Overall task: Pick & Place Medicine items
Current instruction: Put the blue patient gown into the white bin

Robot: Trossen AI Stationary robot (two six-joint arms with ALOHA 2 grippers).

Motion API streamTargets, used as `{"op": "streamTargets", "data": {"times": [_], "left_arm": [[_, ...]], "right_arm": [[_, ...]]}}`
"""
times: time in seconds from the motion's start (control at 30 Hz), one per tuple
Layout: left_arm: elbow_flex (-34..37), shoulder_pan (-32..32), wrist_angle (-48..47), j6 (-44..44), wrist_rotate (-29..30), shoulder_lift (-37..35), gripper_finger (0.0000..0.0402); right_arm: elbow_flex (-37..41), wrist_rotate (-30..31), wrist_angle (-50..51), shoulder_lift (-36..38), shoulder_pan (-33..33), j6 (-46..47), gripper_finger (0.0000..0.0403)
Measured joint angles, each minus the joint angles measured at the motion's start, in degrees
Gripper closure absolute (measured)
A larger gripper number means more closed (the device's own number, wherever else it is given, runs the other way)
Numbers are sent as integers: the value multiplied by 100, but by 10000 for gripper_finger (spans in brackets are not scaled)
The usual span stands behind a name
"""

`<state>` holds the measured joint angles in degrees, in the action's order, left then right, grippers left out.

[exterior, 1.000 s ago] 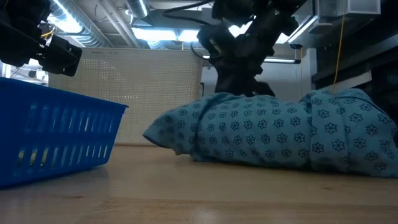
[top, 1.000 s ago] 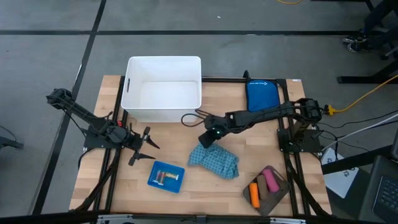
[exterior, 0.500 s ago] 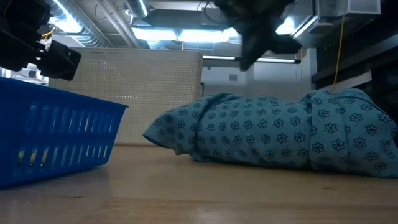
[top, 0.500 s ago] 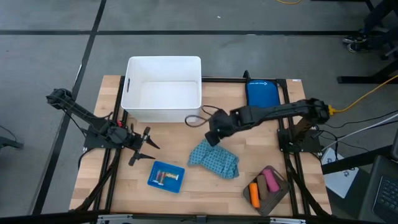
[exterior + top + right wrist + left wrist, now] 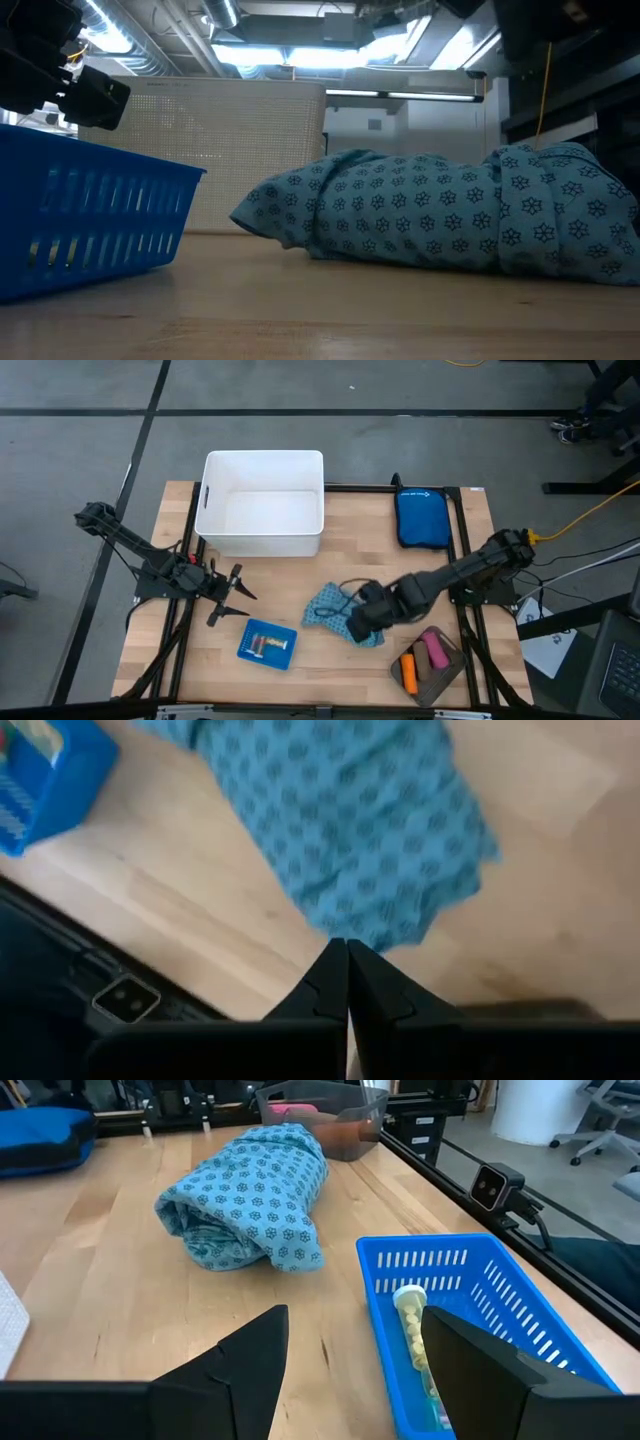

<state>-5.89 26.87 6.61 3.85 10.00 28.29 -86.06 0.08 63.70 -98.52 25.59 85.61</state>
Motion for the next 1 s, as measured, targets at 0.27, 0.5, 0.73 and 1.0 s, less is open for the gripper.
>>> {"op": "streamTargets", "data": {"times": [0.27, 0.5, 0.73, 1.0], "left_arm": [[0, 0, 36, 1, 0, -2, 176], [0, 0, 42, -1, -2, -2, 176], [0, 0, 44, -17, -2, 0, 176], [0, 0, 42, -36, -1, 0, 176]], "right_arm": [[0, -80, -196, -661, 168, 151, 402], [2, -277, -119, -1359, -52, -18, 402], [2, -466, -128, -1856, -527, -750, 403], [-10, -340, -915, -2050, -1238, -1888, 403]]}}
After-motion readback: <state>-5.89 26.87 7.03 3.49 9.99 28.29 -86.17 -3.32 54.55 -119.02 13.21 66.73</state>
